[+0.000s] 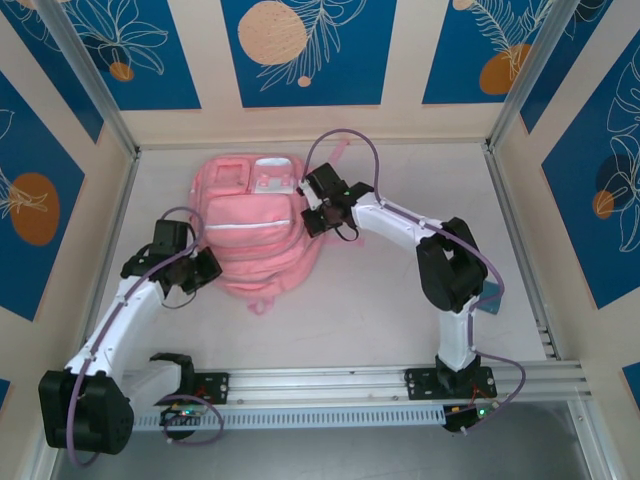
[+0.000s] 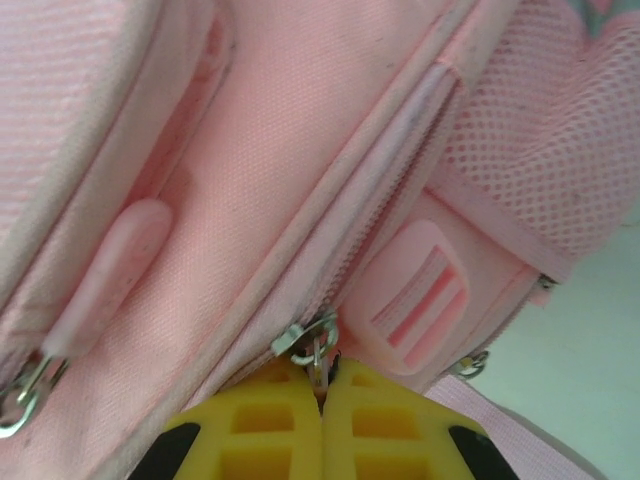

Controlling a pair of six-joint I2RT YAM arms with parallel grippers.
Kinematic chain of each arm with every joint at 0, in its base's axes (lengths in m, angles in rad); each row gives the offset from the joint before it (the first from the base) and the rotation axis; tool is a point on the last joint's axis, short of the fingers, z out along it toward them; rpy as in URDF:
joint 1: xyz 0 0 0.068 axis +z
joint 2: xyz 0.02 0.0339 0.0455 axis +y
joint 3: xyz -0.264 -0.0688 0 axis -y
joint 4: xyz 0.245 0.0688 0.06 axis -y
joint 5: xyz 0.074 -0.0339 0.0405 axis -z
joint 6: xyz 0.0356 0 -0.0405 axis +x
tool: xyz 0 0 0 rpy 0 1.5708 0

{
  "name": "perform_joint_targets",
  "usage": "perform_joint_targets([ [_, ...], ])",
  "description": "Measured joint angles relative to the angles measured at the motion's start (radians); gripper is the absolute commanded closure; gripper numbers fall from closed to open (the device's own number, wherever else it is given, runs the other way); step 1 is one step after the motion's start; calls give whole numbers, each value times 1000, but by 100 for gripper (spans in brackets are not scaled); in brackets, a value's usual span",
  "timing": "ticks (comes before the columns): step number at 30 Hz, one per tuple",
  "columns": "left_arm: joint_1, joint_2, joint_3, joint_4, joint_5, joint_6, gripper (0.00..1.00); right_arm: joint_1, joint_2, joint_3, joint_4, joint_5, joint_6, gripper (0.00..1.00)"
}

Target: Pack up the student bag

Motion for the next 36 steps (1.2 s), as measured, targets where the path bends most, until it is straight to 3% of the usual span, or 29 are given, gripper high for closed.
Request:
perform_joint_targets([
  [4,0,-18,53,-44,0,39,66,4,-71,-86,2,-118,-39,100],
  [9,0,-32,140,-92,9,89,58,28,-171,-174,-6,-201,-61,99],
  [12,-5,-27,170,-100,16,121,55,28,-208,-200,-28,-206,-54,58],
  [14,-10,-10,184,-106,19,138,54,10,-220,-201,-43,-200,-52,40],
  [20,-42,59,222,-103,21,169,49,-44,-299,-229,-37,-197,-15,26],
  [24,-76,108,252,-93,19,169,48,-65,-352,-248,5,-227,16,25],
  [27,-122,147,283,-79,15,177,48,-67,-346,-248,37,-249,19,31],
  [29,-175,161,295,-66,0,191,48,-66,-332,-248,44,-264,4,39],
  [36,-374,179,311,-54,-77,256,50,-66,-285,-279,51,-351,-92,49],
])
